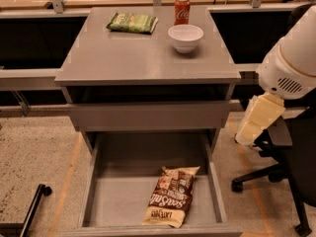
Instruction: Pick brown chip bag from middle drawer and place on counter
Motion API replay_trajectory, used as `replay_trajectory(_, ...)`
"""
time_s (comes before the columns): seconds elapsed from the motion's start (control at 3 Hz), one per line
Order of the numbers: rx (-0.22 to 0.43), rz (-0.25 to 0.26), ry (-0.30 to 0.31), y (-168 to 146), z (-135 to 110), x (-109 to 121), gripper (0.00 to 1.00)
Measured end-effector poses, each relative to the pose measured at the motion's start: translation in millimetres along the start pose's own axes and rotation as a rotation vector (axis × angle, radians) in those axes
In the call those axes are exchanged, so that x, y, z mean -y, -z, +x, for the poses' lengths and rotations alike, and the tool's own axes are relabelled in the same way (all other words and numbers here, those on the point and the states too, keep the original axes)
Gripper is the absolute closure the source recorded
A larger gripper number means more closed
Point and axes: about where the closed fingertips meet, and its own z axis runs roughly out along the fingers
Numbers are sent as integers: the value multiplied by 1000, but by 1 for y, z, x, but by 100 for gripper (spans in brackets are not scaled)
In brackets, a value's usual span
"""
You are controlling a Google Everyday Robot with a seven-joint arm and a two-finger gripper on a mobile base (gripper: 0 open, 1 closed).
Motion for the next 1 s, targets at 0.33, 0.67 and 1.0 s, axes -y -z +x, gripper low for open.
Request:
replay_trajectory(0.33, 19, -71, -52, -42, -15, -18, 0)
replay_trajectory(0.67, 24, -154, -111, -96, -33, -43, 0)
replay_trajectory(1.0, -18, -202, -143, -144, -46, -67, 0)
